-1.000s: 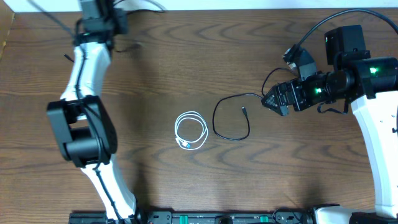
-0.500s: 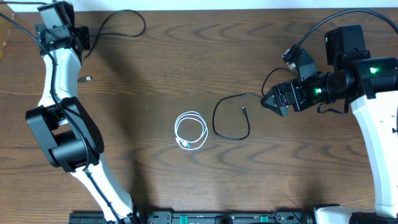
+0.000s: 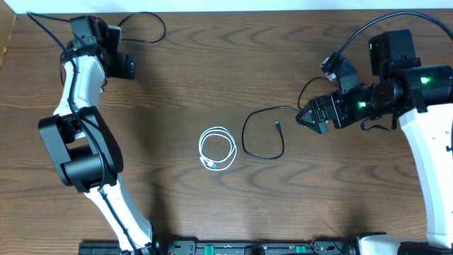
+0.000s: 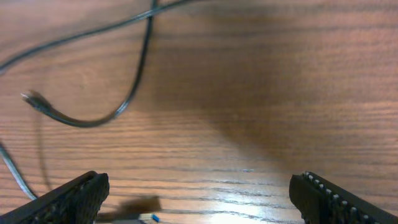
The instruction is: Untangle cables
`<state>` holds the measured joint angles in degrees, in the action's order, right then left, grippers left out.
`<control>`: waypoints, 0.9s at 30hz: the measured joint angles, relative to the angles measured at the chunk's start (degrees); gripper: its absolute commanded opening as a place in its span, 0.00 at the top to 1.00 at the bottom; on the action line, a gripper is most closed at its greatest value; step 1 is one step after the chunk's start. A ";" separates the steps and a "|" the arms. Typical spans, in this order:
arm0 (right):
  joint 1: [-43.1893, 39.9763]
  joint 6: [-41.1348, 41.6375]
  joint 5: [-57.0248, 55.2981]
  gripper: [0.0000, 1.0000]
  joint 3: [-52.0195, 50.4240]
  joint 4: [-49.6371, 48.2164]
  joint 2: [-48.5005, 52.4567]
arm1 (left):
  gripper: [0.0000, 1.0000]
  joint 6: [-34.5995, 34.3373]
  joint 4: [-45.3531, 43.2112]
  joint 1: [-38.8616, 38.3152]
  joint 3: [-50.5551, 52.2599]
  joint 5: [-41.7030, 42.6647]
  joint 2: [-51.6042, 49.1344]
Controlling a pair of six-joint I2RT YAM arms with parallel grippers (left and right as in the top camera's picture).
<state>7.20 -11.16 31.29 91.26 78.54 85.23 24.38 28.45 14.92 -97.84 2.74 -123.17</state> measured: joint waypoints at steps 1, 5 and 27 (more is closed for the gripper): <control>0.11 0.00 0.00 0.01 0.00 0.26 0.00 | 0.01 -0.28 -0.04 0.31 0.63 0.17 -0.07; 0.13 0.00 0.00 0.01 0.00 0.52 0.00 | 0.02 -2.08 -0.20 2.64 2.69 0.20 -0.20; 0.13 0.00 0.00 0.01 0.00 0.26 0.00 | 0.92 -25.16 -6.78 10.56 11.32 2.32 -0.28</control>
<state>7.33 -11.16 31.29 91.26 78.81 85.23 -0.78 21.67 25.47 -86.52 5.06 -123.46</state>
